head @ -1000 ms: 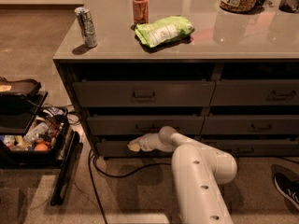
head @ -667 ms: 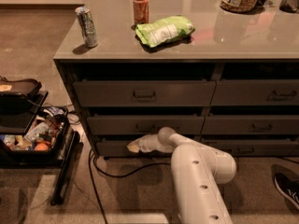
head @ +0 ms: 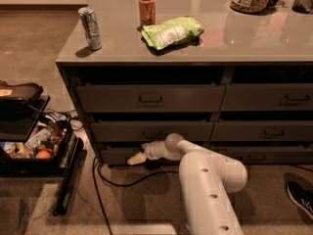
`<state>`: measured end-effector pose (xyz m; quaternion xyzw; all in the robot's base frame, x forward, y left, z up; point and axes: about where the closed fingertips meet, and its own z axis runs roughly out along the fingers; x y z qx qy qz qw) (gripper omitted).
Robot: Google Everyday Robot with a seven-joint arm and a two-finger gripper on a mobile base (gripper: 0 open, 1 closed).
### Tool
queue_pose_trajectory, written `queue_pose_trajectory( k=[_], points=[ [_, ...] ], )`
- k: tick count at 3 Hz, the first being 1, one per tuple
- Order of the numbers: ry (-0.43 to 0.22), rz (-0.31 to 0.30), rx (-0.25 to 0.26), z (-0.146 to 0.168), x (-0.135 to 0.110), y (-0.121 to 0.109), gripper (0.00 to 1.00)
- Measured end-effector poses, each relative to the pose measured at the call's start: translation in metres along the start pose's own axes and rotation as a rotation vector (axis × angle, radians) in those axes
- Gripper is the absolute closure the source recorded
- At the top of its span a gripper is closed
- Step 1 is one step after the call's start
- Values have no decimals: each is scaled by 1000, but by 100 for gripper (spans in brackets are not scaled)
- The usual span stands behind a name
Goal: Open bottom drawer
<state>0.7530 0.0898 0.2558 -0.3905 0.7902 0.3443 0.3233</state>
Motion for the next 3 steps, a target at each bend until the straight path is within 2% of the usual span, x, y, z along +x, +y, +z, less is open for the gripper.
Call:
queue_pose_trajectory(
  k=[1,2,3],
  points=[
    [40,-17,59,5,-1,-7,0],
    [103,-6,87,24,17,-18,0],
    [128,37,83,34,38,-29,0]
  ],
)
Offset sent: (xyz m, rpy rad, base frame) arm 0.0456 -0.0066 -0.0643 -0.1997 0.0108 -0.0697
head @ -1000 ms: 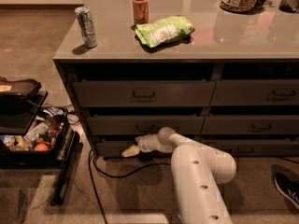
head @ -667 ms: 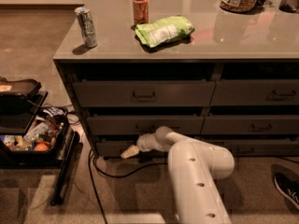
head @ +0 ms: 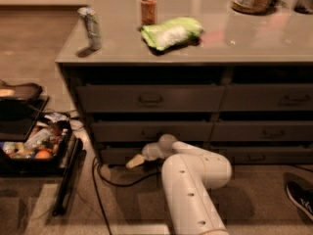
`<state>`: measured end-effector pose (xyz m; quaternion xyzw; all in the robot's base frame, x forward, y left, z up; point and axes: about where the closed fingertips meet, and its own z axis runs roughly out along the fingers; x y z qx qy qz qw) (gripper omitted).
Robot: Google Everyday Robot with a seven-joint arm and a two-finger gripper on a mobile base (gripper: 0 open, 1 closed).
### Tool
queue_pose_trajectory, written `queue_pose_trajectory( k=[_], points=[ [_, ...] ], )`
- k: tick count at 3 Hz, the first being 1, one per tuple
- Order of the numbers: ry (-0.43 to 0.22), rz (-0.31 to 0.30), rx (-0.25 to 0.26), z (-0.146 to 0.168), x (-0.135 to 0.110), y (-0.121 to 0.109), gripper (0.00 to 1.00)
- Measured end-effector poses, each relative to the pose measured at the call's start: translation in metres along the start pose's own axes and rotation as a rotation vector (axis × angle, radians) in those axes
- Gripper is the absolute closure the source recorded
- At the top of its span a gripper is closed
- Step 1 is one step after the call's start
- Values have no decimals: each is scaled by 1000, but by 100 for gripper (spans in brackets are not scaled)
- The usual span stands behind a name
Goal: Open bottom drawer
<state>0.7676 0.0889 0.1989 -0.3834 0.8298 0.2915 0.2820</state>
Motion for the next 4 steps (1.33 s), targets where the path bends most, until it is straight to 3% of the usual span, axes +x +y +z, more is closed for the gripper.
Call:
queue_pose_trajectory(
  k=[1,2,4],
  points=[
    [8,12,-10,2,0,3,0],
    [7,12,-10,-1,-4,5,18],
    [-18,34,-25,-10,-1,1,64]
  ],
)
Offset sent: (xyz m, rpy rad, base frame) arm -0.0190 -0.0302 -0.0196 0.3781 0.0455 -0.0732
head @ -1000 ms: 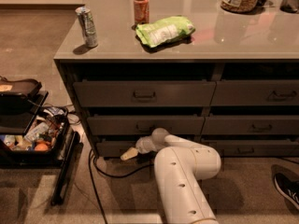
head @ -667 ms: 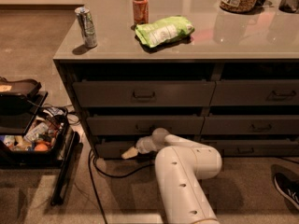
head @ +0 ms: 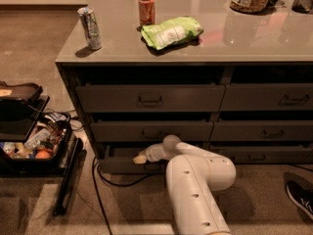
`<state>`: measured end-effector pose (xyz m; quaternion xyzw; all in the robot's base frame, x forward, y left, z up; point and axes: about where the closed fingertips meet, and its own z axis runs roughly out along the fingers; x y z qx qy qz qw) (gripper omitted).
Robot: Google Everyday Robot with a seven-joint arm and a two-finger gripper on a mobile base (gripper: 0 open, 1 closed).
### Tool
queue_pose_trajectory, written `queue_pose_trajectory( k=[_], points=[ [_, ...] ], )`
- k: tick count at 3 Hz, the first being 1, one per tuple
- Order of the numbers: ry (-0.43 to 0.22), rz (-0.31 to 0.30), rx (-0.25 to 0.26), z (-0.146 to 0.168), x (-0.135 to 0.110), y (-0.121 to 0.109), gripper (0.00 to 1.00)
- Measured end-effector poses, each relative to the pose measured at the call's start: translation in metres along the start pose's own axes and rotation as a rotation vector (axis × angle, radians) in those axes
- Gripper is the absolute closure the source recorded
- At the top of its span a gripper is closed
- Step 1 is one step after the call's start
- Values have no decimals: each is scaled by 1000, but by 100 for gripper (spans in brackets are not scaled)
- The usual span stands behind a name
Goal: Open bottom drawer
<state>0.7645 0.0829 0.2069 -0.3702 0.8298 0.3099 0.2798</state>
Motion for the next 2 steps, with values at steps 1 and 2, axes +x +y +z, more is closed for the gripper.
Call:
queue_pose_trajectory(
  k=[1,2],
  points=[
    [-80,13,-58,-9,13,2,88],
    [-147,-2,-122,-15,19,11,97]
  ],
)
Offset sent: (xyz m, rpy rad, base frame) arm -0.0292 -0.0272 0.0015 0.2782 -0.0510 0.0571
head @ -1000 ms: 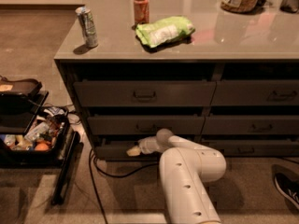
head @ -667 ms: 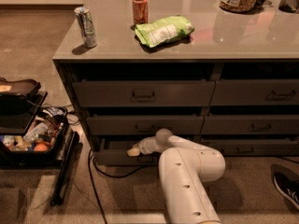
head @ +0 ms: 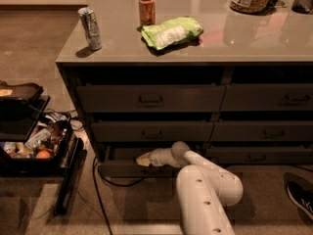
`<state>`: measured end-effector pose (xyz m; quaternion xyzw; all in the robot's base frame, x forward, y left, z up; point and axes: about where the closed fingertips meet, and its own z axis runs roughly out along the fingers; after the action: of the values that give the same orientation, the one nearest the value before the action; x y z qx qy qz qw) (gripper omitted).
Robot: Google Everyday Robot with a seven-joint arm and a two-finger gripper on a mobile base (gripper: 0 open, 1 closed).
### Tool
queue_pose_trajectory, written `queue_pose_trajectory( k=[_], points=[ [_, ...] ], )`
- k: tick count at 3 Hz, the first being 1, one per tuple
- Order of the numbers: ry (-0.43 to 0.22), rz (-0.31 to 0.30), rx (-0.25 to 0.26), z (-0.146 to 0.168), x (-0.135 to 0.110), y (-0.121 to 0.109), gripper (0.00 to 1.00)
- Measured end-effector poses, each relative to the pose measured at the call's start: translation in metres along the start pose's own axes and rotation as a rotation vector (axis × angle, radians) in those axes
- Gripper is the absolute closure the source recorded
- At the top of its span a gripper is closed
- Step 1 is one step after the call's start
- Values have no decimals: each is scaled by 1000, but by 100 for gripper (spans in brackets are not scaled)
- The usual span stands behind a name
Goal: Open bottom drawer
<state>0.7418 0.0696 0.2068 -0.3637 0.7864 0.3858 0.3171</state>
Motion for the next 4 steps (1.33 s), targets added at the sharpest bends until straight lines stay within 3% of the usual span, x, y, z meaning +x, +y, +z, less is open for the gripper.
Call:
queue_pose_trajectory(
  k=[4],
  points=[
    [0,0,0,0,0,0,4]
  ],
)
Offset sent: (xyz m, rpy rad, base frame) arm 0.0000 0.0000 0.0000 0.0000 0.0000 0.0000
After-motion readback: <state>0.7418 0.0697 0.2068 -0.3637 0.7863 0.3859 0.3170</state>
